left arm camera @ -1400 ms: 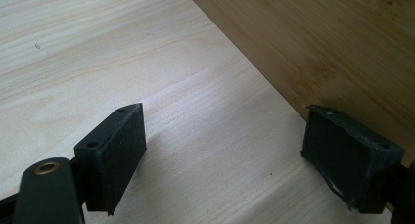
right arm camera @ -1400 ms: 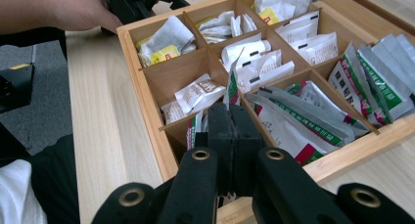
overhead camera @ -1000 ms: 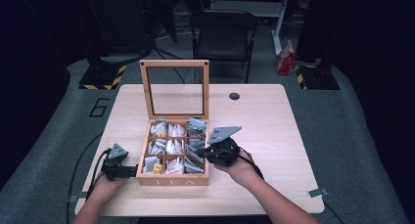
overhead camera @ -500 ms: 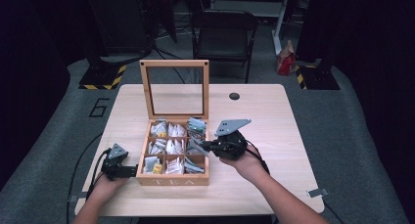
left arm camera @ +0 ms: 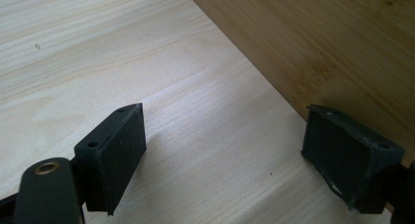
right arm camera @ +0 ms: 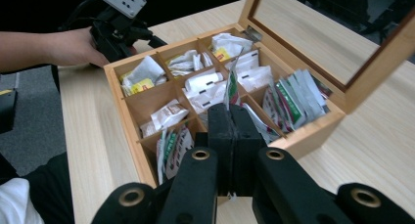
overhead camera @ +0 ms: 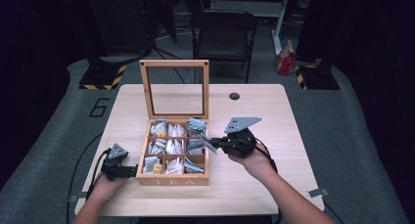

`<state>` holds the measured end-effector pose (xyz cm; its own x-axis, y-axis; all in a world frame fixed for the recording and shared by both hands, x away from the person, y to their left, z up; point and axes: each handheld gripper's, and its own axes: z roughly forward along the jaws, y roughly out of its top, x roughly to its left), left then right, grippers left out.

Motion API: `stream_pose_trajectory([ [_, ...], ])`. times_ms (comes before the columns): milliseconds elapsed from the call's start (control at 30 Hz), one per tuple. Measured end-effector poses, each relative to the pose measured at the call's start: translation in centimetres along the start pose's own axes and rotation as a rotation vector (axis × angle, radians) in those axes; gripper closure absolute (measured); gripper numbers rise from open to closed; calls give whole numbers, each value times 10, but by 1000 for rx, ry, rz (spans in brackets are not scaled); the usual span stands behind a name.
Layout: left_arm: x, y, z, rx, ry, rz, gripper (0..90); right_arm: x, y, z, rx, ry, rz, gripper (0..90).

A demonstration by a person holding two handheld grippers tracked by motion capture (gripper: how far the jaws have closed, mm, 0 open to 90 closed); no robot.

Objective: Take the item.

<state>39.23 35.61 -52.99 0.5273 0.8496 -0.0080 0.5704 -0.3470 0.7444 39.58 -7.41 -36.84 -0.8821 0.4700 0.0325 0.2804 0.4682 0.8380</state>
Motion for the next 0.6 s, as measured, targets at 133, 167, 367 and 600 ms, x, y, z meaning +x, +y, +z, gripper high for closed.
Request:
stream_pose_trajectory([
  [133, 0, 0, 0, 0, 0, 0, 158, -6, -4, -8, -1, -22, 9, 897],
  [167, 0, 0, 0, 0, 0, 0, 158, -7, -5, -9, -1, -25, 9, 896],
  [367, 0, 0, 0, 0, 0, 0, 158, -20, -14, -23, -2, -72, 30, 896],
  [600, 0, 0, 0, 0, 0, 0, 158, -29, -19, -34, -8, -104, 39, 896],
])
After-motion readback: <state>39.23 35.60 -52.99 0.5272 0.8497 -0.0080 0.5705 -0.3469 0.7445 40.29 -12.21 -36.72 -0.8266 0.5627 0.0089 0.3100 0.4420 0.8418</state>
